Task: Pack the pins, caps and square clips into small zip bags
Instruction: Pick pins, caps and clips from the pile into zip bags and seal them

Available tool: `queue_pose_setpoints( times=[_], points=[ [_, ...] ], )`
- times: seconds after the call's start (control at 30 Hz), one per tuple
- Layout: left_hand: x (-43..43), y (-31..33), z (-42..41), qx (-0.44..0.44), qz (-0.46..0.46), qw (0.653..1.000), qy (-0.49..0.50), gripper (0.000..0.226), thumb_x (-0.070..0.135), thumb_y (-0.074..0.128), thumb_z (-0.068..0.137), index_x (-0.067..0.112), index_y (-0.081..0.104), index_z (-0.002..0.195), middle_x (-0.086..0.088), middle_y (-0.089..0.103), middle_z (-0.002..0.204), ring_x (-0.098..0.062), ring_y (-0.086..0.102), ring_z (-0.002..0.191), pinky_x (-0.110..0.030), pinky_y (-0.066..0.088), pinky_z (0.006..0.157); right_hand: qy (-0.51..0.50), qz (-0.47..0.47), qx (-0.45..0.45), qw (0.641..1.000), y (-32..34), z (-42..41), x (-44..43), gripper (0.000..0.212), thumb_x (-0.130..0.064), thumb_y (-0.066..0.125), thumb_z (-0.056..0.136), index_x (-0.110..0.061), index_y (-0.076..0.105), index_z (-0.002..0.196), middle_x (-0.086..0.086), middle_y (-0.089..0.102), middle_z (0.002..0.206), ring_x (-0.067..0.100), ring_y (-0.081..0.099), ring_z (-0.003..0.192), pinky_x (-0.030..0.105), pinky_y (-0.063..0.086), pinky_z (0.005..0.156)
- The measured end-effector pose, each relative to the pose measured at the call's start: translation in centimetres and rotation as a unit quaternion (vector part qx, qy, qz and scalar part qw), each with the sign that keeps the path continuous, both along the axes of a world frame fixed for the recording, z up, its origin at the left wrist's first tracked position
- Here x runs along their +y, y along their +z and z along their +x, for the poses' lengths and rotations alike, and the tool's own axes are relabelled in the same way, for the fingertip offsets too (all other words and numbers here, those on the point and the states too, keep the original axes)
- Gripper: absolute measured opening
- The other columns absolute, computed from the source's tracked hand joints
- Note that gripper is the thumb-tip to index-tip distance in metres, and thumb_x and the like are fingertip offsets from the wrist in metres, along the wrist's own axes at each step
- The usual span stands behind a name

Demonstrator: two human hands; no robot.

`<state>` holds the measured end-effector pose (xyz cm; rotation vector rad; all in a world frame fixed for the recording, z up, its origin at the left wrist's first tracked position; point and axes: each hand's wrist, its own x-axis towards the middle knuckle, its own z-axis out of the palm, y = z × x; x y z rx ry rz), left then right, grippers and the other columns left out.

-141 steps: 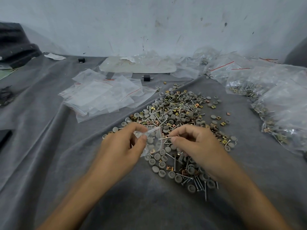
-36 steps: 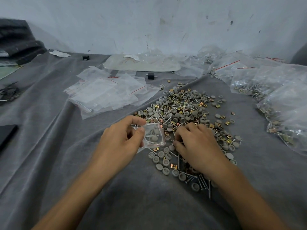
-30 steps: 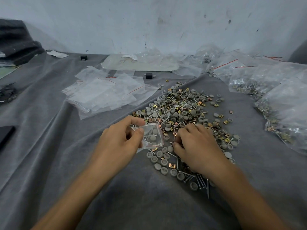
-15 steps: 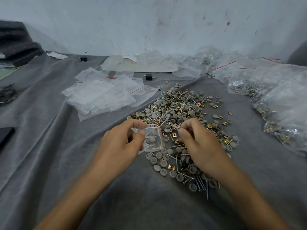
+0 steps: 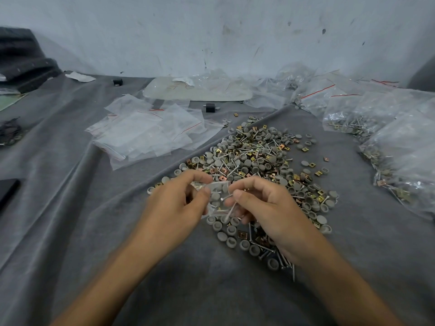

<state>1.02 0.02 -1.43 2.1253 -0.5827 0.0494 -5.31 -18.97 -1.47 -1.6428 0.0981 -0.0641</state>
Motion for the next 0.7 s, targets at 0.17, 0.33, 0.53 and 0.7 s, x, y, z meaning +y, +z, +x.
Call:
queue_pose_setpoints(
  times=[0.17, 0.33, 0.53, 0.7],
  points=[
    [0.0, 0.1, -0.1, 0.002, 0.0, 1.0, -0.003, 0.01, 0.036, 0.059, 0.099, 0.041, 0.062, 0.106, 0.013, 0.071, 0.069, -0.004, 0.061, 0.058, -0.031, 0.05, 0.059, -0.003, 0.053, -0.004, 0.999, -0.1, 0.1, 0.3, 0.013, -0.011, 0.06, 0.1, -0.018, 0.071, 0.105, 0.006, 0.078, 0.097, 0.018, 0.072, 0.083, 0.031, 0.061, 0.073],
    [-0.1, 0.0, 0.0, 0.004, 0.001, 1.0, -0.005, 0.01, 0.035, 0.059, 0.1, 0.041, 0.062, 0.106, 0.014, 0.071, 0.069, -0.003, 0.06, 0.057, -0.029, 0.048, 0.057, -0.002, 0.013, -0.009, 1.0, 0.0, 0.0, -0.2, 0.018, -0.013, 0.063, 0.098, -0.025, 0.076, 0.104, 0.007, 0.076, 0.091, 0.017, 0.068, 0.075, 0.032, 0.059, 0.067],
    [0.0, 0.0, 0.1, -0.001, -0.003, 1.0, -0.001, 0.011, 0.033, 0.059, 0.099, 0.041, 0.063, 0.105, 0.016, 0.07, 0.068, -0.001, 0.058, 0.054, -0.017, 0.04, 0.053, 0.024, -0.031, -0.035, 0.999, 0.4, -0.2, -0.5, 0.026, -0.012, 0.062, 0.099, -0.027, 0.068, 0.12, -0.002, 0.077, 0.099, 0.017, 0.071, 0.079, 0.023, 0.053, 0.056],
    [0.4, 0.3, 0.6, -0.022, -0.006, 0.999, 0.033, 0.013, 0.028, 0.059, 0.1, 0.04, 0.063, 0.105, 0.019, 0.071, 0.067, 0.001, 0.058, 0.054, -0.019, 0.037, 0.054, -0.034, -0.124, -0.091, 0.988, 0.5, -0.2, -1.0, 0.016, -0.013, 0.067, 0.094, -0.028, 0.071, 0.092, -0.01, 0.071, 0.081, 0.004, 0.066, 0.07, 0.017, 0.05, 0.057]
  ],
)
